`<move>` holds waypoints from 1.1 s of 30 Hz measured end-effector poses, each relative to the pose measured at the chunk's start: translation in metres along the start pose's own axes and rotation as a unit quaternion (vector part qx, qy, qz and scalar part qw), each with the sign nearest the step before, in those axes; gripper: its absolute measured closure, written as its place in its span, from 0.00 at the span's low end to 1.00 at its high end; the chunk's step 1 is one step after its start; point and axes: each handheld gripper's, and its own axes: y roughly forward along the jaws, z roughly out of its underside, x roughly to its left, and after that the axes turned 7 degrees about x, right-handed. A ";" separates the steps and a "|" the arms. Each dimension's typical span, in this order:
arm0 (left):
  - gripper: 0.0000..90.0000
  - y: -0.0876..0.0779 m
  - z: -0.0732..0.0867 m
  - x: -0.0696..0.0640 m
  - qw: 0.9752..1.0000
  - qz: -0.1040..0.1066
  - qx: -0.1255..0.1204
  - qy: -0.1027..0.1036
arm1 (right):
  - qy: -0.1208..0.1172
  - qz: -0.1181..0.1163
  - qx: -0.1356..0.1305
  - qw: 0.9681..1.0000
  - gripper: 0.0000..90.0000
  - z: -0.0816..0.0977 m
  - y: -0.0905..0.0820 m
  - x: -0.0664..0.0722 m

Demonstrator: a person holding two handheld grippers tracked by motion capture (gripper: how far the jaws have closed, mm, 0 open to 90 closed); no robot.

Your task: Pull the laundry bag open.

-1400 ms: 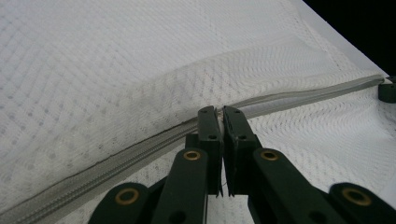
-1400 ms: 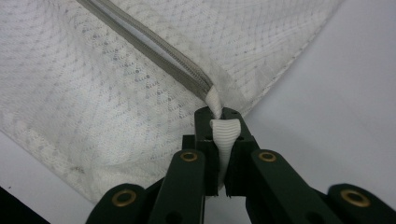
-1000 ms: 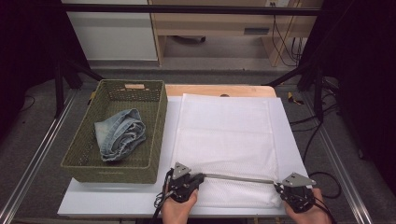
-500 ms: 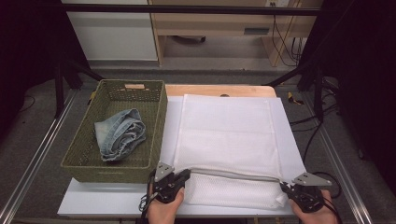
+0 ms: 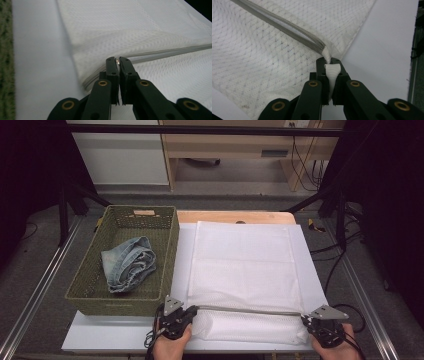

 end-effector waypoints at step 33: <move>0.97 -0.013 0.013 0.009 0.999 -0.043 -0.001 0.008 | -0.028 -0.017 -0.009 0.999 0.96 -0.001 0.006 -0.004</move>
